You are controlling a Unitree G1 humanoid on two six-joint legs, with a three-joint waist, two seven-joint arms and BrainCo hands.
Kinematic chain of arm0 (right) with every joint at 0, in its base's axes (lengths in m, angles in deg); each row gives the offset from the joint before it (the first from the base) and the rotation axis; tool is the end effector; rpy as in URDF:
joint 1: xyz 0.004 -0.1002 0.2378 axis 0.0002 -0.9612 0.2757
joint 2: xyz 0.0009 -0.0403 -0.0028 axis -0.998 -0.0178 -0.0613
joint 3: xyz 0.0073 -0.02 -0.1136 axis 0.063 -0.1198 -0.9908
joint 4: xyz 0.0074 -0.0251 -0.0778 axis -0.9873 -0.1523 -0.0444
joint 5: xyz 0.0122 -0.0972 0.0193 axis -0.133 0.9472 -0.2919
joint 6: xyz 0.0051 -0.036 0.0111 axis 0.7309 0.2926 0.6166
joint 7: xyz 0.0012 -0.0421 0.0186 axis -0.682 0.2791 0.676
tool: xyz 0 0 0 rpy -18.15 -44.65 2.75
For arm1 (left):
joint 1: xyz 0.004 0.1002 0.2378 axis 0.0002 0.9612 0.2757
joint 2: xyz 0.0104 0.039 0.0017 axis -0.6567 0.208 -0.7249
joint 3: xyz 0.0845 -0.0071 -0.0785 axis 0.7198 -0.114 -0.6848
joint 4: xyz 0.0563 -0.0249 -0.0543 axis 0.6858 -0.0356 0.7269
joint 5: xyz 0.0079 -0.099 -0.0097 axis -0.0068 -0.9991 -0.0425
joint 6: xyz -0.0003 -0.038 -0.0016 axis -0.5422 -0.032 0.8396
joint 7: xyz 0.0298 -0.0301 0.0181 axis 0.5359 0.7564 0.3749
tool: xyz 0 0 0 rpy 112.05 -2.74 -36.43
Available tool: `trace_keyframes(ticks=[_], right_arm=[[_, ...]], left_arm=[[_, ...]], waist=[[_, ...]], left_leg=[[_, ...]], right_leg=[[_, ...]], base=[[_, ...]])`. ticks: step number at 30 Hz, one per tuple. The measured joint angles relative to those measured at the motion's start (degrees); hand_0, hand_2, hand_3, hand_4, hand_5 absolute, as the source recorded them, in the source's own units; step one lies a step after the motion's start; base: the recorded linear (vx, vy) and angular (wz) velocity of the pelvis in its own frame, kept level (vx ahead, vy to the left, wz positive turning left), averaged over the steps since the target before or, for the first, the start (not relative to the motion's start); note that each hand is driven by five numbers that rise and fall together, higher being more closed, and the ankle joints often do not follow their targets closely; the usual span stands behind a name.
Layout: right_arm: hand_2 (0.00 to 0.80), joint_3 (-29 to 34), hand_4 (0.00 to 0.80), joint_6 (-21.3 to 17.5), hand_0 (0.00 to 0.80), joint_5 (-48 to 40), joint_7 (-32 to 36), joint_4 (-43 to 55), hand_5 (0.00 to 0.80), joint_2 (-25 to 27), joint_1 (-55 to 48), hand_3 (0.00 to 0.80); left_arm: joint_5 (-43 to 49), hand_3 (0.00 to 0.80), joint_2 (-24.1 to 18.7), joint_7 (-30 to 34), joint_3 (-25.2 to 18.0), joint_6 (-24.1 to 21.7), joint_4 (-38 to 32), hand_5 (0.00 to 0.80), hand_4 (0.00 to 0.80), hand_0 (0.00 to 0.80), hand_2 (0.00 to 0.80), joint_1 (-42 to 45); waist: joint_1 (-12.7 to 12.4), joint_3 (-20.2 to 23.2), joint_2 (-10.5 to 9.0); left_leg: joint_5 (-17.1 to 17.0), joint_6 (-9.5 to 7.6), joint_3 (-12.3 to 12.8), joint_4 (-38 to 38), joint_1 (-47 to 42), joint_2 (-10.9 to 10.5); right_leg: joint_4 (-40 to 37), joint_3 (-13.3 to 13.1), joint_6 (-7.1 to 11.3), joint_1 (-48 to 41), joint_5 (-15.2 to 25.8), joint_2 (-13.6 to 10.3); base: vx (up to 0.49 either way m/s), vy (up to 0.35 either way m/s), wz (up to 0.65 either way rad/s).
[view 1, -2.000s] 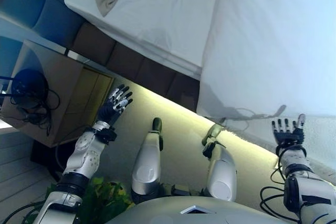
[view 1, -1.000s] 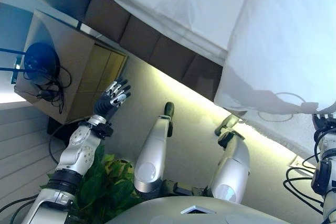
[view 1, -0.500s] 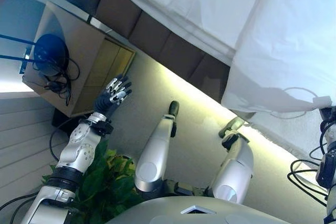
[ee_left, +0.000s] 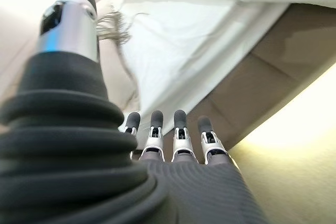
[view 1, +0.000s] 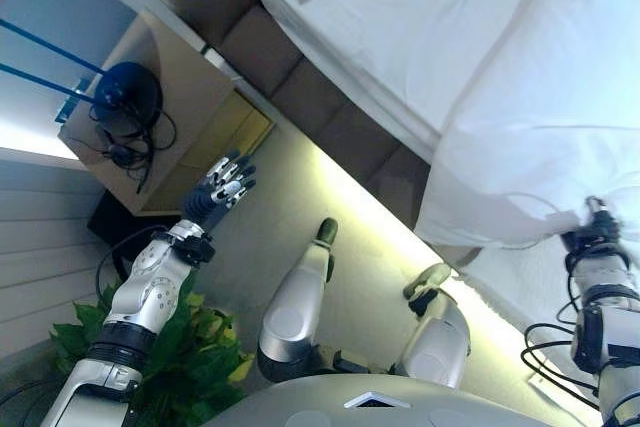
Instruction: Make the bed neatly
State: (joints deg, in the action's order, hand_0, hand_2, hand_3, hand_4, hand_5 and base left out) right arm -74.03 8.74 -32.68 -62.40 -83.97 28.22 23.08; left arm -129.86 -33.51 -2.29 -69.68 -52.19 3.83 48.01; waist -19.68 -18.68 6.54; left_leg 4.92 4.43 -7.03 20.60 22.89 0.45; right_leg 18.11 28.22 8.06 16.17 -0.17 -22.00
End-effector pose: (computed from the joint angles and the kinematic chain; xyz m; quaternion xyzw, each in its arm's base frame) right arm 0.2163 -0.3521 -0.0015 0.3800 0.1230 -0.3027 0.8654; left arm 0.1990 0.2471 0.0192 -0.1934 0.0846 -0.1657 0.9633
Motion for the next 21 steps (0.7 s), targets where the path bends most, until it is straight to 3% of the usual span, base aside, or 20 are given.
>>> trace_keyframes(ticks=[7, 13, 17, 21], right_arm=[[0.800, -10.5, 0.800, -1.1, 0.800, 1.6, -6.3, 7.7, 0.800, -11.4, 0.7, 0.800], [0.800, -17.3, 0.800, -0.9, 0.800, 6.1, -13.5, 9.1, 0.800, -20.3, 3.4, 0.800], [0.800, -20.2, 0.800, -0.4, 0.800, 8.3, -17.6, 8.6, 0.800, -21.0, 4.5, 0.800], [0.800, -22.1, 0.800, 0.7, 0.800, 8.4, -19.3, 8.1, 0.800, -21.1, 4.5, 0.800]], left_arm=[[1.3, 0.000, 1.4, 2.9, -3.0, 2.0, 0.4, 0.000, 0.000, 0.000, 0.000, 2.2], [3.8, 0.000, 5.2, 6.1, -4.5, 3.5, 0.9, 0.000, 0.000, 0.000, 0.000, 2.7], [6.6, 0.000, 6.3, 7.2, -5.9, 4.6, 2.0, 0.000, 0.000, 0.000, 0.000, 3.2], [8.1, 0.000, 6.6, 8.2, -7.0, 5.1, 3.2, 0.000, 0.000, 0.000, 0.000, 3.7]], waist=[[-4.1, 3.9, -2.04], [-8.6, 5.1, -3.08], [-11.0, 5.6, -3.84], [-11.3, 6.3, -4.79]], left_leg=[[-0.5, -0.15, -2.6, -3.1, -4.0, -1.0], [-0.9, -0.51, -3.0, -4.3, -6.8, -2.4], [-1.1, -0.74, -3.3, -5.1, -8.5, -3.0], [-0.9, -0.36, -4.7, -5.5, -9.3, -2.9]], right_leg=[[-8.7, 2.4, 1.47, -9.0, 1.5, 1.9], [-13.4, 3.7, 2.32, -15.5, 1.9, 2.0], [-15.2, 4.0, 2.41, -18.2, 2.0, 1.9], [-16.9, 5.3, 2.88, -20.2, 2.3, 2.9]], base=[[0.150, 0.072, 0.30], [0.140, 0.089, 0.32], [0.089, 0.051, 0.15], [0.073, 0.034, 0.12]])
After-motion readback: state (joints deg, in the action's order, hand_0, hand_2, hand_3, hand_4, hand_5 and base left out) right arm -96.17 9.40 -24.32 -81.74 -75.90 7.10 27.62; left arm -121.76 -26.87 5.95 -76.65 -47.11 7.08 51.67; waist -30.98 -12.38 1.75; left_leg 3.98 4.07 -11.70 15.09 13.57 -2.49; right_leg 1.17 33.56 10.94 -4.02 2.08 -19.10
